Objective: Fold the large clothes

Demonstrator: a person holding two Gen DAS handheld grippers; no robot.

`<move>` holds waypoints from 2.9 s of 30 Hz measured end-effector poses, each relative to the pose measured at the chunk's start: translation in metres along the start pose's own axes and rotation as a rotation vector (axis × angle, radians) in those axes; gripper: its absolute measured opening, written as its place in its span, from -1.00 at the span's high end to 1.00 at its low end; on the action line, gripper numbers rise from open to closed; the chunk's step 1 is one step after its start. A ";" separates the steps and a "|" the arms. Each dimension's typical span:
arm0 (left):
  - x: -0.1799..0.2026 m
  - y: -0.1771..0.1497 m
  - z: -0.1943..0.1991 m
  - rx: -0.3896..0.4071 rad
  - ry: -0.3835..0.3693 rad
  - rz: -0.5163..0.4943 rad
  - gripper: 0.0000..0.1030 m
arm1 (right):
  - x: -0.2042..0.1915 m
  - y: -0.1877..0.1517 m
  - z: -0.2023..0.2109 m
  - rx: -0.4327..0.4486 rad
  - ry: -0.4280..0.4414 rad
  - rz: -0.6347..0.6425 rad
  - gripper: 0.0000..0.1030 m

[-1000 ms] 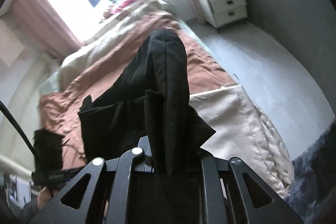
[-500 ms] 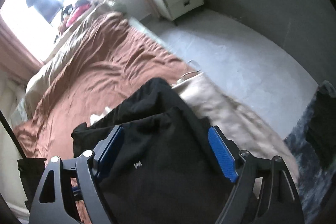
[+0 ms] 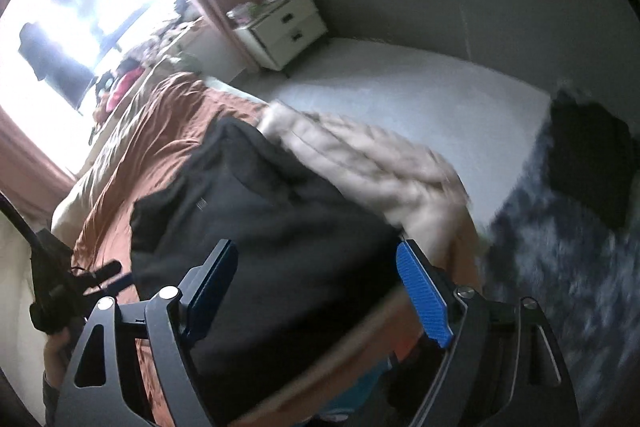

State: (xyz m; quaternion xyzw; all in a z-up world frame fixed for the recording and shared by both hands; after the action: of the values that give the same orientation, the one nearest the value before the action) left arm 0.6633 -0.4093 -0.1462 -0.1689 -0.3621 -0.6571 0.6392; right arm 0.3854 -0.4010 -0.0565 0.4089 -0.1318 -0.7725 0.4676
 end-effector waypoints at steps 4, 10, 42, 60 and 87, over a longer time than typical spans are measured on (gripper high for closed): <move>-0.011 0.001 -0.010 -0.008 0.054 -0.002 -0.21 | 0.005 -0.008 -0.015 -0.025 0.080 -0.047 0.21; -0.018 0.007 -0.029 -0.021 0.026 0.022 -0.17 | 0.020 0.007 -0.011 0.044 0.092 -0.097 0.85; 0.016 -0.039 0.136 0.178 0.068 -0.169 -0.57 | 0.018 -0.018 0.141 0.162 -0.046 -0.049 -0.82; 0.032 -0.144 0.290 0.357 0.089 -0.286 -0.99 | -0.093 -0.101 0.200 0.246 -0.085 0.104 -1.00; -0.036 -0.361 0.461 0.660 0.200 -0.235 -0.99 | -0.152 -0.238 0.264 0.306 0.015 0.338 -1.00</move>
State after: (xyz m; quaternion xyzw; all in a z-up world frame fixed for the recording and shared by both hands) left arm 0.2090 -0.0925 0.0490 0.1543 -0.5071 -0.5871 0.6118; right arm 0.0746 -0.1965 0.0482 0.4531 -0.3104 -0.6512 0.5238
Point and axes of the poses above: each gripper's, at about its wrist camera, not at the fingertips, and z roughly against the way its jaws point, x to its right, y to its top, the point moved 6 cm from there along -z, roughly the way its jaws point, and after that the axes turned 8 degrees about z, right-handed, at the moved point
